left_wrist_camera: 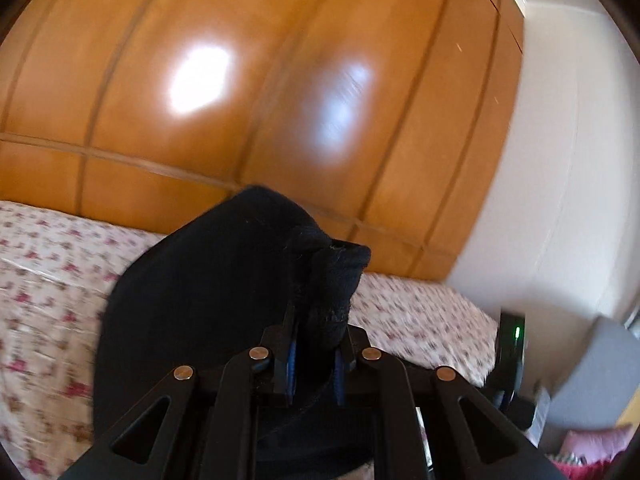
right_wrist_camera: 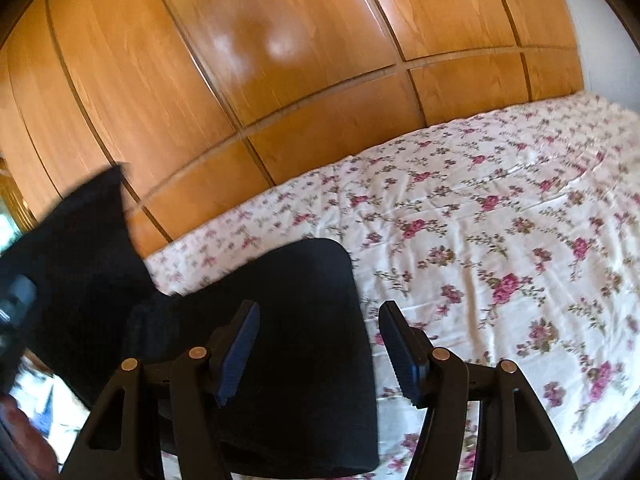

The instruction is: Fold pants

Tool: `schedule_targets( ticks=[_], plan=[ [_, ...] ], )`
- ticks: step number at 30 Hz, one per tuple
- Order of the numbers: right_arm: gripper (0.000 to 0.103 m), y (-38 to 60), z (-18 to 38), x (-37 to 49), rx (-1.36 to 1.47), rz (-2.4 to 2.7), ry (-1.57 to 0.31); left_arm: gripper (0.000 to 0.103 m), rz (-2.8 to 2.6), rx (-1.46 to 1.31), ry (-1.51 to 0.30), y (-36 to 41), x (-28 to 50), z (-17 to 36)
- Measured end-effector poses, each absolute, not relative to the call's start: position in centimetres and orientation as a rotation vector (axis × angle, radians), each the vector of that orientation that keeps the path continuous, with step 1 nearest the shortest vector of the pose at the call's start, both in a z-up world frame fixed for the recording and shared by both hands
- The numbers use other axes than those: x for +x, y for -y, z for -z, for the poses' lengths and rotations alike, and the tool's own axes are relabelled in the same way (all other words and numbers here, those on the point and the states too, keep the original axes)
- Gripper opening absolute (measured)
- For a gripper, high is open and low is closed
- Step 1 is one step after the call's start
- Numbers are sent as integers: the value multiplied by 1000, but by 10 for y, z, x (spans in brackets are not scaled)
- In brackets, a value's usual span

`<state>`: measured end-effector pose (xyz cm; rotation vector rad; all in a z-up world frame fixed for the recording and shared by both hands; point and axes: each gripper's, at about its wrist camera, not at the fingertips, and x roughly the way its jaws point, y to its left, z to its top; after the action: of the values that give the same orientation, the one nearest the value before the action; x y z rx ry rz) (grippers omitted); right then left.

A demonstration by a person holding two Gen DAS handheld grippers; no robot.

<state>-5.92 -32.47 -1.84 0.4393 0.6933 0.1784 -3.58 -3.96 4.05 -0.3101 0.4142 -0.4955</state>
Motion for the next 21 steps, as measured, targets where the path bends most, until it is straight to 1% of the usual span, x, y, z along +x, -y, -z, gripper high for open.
schedule_targets(
  ticks=[6,11,13,14,16,17,18,21],
  plan=[
    [63,323,20,-58,497,-245,-708,13,577,-221,-576,93,-17,3],
    [63,318,21,-56,509,-302,-726,13,619,-169,-661,114,-23,36],
    [63,315,25,-53,527,-338,-743,13,615,-83,-704,126,-26,51],
    [63,312,27,-52,534,-353,-754,14,615,-57,-698,126,-31,56],
    [63,307,33,-49,537,-371,-781,23,639,-40,-676,126,-38,55],
    [63,304,37,-47,538,-379,-793,31,662,-46,-679,125,-40,54],
    [63,302,39,-47,541,-384,-800,36,692,-60,-683,123,-41,52],
    [63,295,44,-44,538,-403,-816,36,751,-52,-656,119,-51,46]
  ],
)
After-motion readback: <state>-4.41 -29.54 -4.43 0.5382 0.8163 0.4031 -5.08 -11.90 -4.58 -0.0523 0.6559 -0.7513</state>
